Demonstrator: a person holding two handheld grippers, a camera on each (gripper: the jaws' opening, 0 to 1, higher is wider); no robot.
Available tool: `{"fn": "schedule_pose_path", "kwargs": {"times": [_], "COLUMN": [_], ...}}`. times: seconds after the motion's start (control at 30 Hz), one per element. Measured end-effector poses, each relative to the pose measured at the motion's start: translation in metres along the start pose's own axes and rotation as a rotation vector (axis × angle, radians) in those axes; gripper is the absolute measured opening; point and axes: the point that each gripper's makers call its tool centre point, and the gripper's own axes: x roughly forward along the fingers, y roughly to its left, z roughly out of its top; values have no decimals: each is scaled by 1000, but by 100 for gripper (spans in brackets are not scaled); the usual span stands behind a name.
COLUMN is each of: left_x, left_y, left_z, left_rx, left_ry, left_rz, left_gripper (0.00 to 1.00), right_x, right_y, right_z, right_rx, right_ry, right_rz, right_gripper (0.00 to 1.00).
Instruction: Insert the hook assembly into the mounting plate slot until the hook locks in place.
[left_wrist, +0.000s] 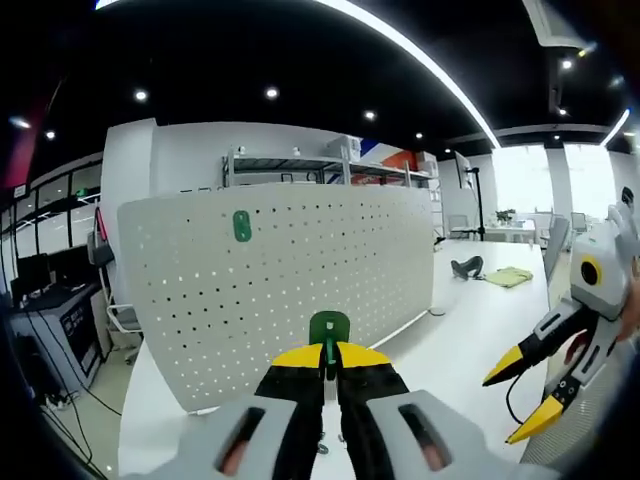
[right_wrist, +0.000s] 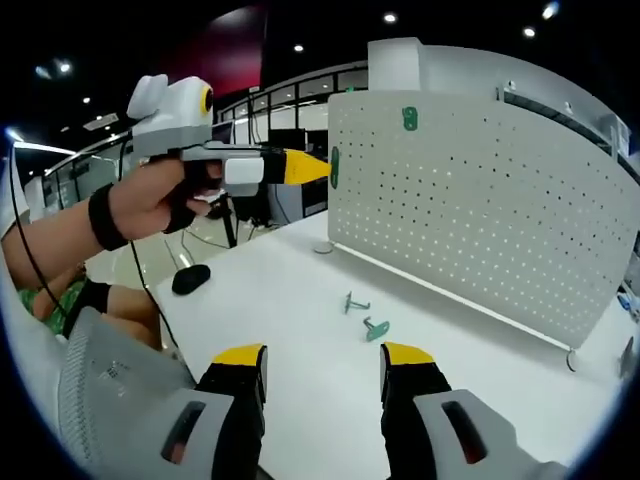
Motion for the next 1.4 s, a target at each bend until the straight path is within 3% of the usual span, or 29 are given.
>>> {"fn": "schedule_pose_path", "kwargs": {"times": [0.07,0.33,0.67,0.77,0.83,1.07,1.13,1.4], "left_x": [3,8,17,20,22,34,37,51], "left_y": [2,24,48,55,58,75,81,89], "left_z": [7,24,30,24,30,40,47,56], "left_rx": [-50,-64,-79,-73,-79,-82,-57,-43], "left_ry": [-29,-80,-87,-34,-62,-61,-97,-84], "left_rz": [-3,75,154,188,192,243,276,294], "left_gripper": [3,3,3,3,3,3,3,3], "right_x": [-1,-15,-20,-21,-21,-23,-24,-27], "right_y": [-1,-11,-16,-17,-18,-22,-23,-27], "right_z": [-2,-8,-10,-9,-9,-11,-11,-8], "right_rx": [0,13,22,10,4,21,21,23], "right_ry": [6,14,9,-2,3,8,10,-2], "right_rz": [0,-36,-61,-63,-66,-80,-82,-95], "right_gripper": [47,47,47,44,44,45,45,46]}}
